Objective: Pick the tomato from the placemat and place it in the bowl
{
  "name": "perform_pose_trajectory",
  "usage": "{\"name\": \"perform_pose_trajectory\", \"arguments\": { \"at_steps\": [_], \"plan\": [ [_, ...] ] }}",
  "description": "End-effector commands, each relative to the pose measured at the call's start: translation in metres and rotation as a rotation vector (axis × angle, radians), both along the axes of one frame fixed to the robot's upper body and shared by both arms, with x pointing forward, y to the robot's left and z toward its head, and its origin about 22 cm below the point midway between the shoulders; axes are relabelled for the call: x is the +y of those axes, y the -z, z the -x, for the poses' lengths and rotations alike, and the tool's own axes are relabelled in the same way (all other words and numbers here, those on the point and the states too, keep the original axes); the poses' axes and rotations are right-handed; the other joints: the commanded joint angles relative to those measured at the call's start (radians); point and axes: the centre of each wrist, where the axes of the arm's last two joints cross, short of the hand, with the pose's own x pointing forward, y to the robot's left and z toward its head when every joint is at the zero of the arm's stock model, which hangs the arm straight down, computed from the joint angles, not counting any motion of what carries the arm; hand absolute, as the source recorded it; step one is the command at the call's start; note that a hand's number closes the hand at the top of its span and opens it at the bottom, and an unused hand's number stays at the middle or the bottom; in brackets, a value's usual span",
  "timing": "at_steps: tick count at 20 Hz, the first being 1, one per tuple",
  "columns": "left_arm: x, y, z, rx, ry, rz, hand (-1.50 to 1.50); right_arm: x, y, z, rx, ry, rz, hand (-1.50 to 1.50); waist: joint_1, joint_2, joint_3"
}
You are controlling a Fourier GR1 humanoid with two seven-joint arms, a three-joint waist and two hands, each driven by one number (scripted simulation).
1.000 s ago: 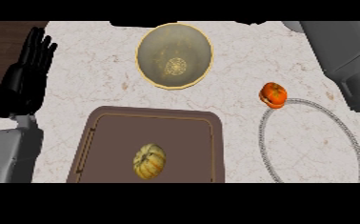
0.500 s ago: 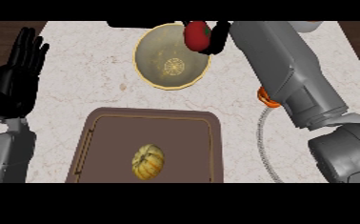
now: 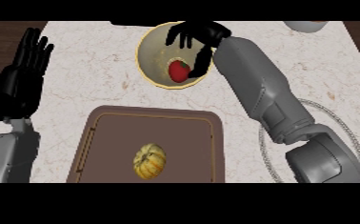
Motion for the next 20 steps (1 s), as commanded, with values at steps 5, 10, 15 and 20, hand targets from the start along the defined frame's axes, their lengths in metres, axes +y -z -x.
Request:
{"name": "perform_pose_trajectory", "arguments": {
  "at_steps": [5, 10, 15, 20],
  "plan": [
    [-0.009, 0.002, -0.006, -0.013, 0.013, 0.010, 0.00, -0.007, 0.012, 0.001, 0.132, 0.038, -0.313, -1.50, 0.015, 0.010, 0.001],
    [-0.006, -0.007, -0.007, -0.012, 0.025, 0.001, 0.00, -0.021, 0.004, -0.004, 0.029, 0.191, -0.542, -1.50, 0.015, 0.010, 0.001],
    [-0.004, -0.013, -0.009, -0.024, 0.009, -0.002, 0.00, -0.096, -0.013, -0.016, 0.011, 0.313, -0.617, -1.50, 0.014, 0.014, 0.002],
    [-0.012, -0.017, -0.013, -0.042, 0.019, -0.001, 0.00, -0.138, -0.022, -0.017, 0.040, 0.418, -0.695, -1.50, 0.037, 0.029, 0.002]
  ]
}}
